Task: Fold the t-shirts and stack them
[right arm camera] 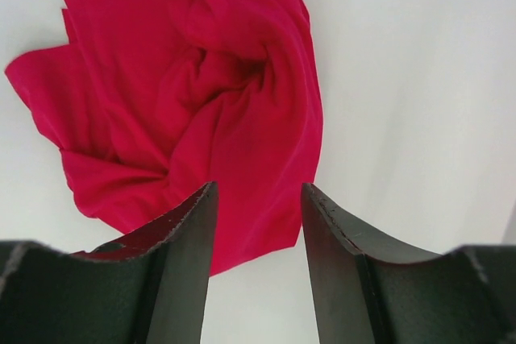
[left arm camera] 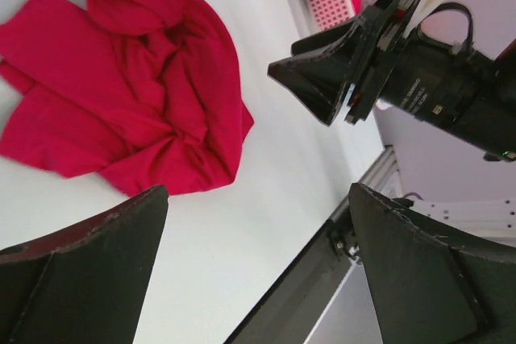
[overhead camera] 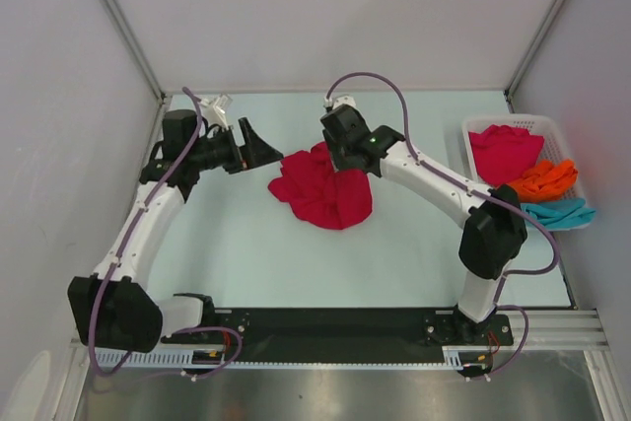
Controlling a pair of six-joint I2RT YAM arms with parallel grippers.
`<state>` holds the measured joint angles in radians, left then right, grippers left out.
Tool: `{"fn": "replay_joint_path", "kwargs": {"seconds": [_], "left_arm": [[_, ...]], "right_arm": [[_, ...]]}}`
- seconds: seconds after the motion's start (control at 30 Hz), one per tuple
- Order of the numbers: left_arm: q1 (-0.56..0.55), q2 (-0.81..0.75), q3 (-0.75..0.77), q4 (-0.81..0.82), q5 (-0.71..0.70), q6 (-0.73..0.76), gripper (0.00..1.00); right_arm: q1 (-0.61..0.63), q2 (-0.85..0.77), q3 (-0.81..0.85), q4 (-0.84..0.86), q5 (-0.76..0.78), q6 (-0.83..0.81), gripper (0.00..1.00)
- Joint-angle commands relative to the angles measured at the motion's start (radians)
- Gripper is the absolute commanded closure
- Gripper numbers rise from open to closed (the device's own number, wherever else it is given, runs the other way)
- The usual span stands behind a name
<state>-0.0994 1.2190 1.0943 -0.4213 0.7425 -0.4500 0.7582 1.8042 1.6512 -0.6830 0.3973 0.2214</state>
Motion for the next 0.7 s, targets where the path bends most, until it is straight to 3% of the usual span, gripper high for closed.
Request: {"fn": "replay_joint_path", "kwargs": {"seconds": [0.0, 0.1, 0.47, 0.67], "left_arm": [[0.003, 0.095, -0.112, 0.42, 0.17, -0.29, 0.0], [-0.009, 0.241, -0.108, 0.614, 0.232, -0.439, 0.0], [-0.075, 0.683, 0.318, 0.536, 0.078, -0.426, 0.0], [-0.086, 0.852, 0.455, 0.483, 0.035, -0.415, 0.0]], "right_arm": [[-0.003, -0.08, -0.063, 0.031, 0.006, 0.058, 0.49], [-0.01, -0.111, -0.112, 0.026, 0.021, 0.073, 0.49], [-0.016, -0.189, -0.257, 0.03, -0.006, 0.164, 0.5], [-0.003, -0.204, -0.263, 0.0, 0.021, 0.156, 0.5]]}}
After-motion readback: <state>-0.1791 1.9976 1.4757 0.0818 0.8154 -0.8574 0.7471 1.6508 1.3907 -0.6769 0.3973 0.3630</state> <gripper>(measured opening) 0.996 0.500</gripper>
